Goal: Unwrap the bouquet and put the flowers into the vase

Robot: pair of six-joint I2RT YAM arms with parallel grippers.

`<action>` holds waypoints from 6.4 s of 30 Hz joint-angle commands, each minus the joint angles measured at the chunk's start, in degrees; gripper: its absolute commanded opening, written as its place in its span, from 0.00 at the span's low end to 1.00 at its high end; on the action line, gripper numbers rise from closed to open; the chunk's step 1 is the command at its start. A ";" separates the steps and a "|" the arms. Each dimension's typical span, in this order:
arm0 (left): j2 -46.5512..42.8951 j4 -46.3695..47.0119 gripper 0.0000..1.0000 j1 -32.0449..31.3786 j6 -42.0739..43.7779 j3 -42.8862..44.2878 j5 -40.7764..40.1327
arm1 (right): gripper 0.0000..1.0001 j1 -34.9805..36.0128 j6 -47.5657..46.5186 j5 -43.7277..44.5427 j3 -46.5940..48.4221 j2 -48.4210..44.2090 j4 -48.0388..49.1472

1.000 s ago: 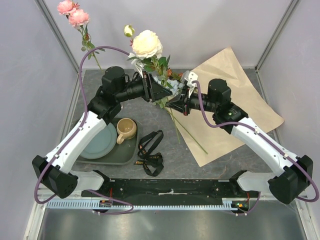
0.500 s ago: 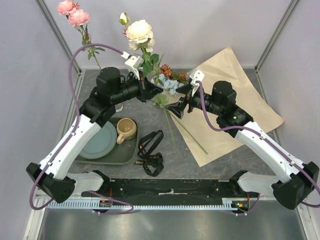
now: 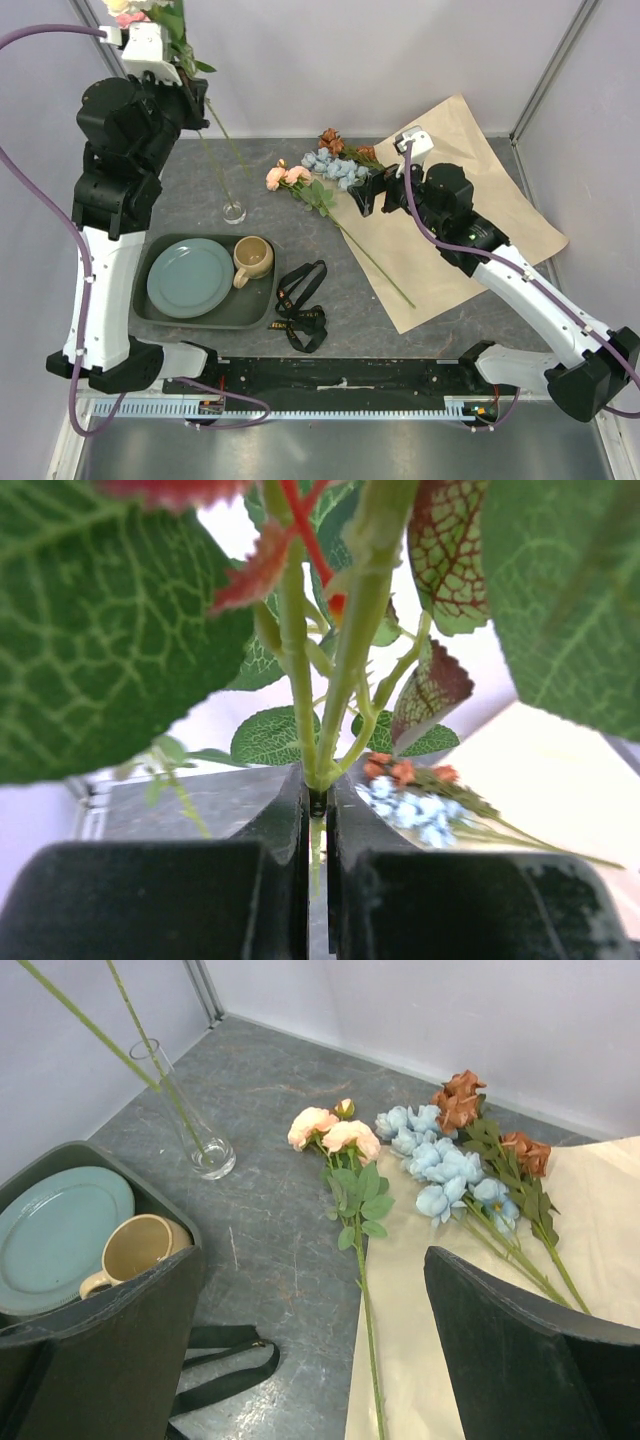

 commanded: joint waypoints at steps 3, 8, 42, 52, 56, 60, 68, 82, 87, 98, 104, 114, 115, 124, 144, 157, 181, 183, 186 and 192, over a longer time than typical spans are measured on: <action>2.16 1.21 0.02 5.74 5.56 4.59 -6.87 | 0.98 0.08 1.70 1.83 1.89 0.89 -0.52; 3.22 4.01 0.02 7.86 7.58 4.78 -10.29 | 0.98 0.17 1.62 2.00 1.63 1.16 -0.96; 2.70 8.60 0.02 13.57 0.11 0.19 -4.50 | 0.98 0.08 1.79 1.65 1.01 1.86 -1.22; 4.19 8.24 0.02 13.66 0.81 2.49 -4.58 | 0.98 0.08 2.23 1.74 1.37 2.83 -1.31; 5.07 7.98 0.02 13.75 0.46 2.40 -4.50 | 0.98 0.08 2.32 1.65 1.10 2.83 -1.31; 5.68 7.89 0.02 13.84 0.37 2.14 -4.41 | 0.98 0.08 2.14 1.74 1.10 2.83 -1.31; 6.30 7.89 0.02 14.28 -0.68 0.73 -4.41 | 0.98 0.17 2.06 1.65 1.19 3.88 -1.31; 4.63 8.33 0.02 14.80 -6.13 -7.08 -11.08 | 0.98 0.00 2.32 1.65 1.01 4.23 -1.22; 3.84 8.94 0.02 15.42 -7.71 -10.69 -12.93 | 0.98 0.08 2.32 1.74 1.01 4.58 -1.31; 3.49 10.35 0.02 17.44 -14.57 -17.72 -16.62 | 0.98 0.08 2.67 1.65 0.22 4.76 -1.31; 3.40 12.19 0.02 17.71 -15.45 -21.15 -15.84 | 0.98 0.08 2.76 1.74 0.14 5.11 -1.31; 2.44 17.73 0.02 17.71 -14.22 -28.52 -14.43 | 0.98 0.08 3.02 1.65 0.22 6.16 -1.31; 2.26 18.78 0.02 17.71 -14.30 -28.97 -14.25 | 0.98 0.08 3.11 1.74 0.22 6.16 -1.31; 2.96 19.75 0.02 17.71 -15.10 -30.91 -12.41 | 0.98 0.08 3.11 1.65 0.22 6.52 -1.40; -0.64 31.44 0.02 17.62 -3.23 -37.77 0.16 | 0.98 0.08 3.46 0.33 -0.48 7.57 -0.96; -0.99 33.11 0.03 17.62 -6.48 -42.34 -2.38 | 0.98 0.08 3.90 0.16 -0.39 7.75 -0.87; -11.27 25.29 0.81 17.62 -14.48 -45.41 -0.11 | 0.98 0.08 6.63 3.41 0.83 13.54 -5.60; -13.03 23.80 0.84 17.62 -16.14 -46.64 2.52 | 0.98 0.08 5.75 1.23 1.63 15.90 -7.28; -17.15 21.87 0.84 17.62 -18.77 -50.41 7.09 | 0.98 0.08 3.64 -1.34 2.77 19.33 -9.83; -25.77 20.90 0.82 17.62 -22.82 -57.18 17.28 | 0.90 0.08 0.92 -0.99 5.05 26.45 -14.66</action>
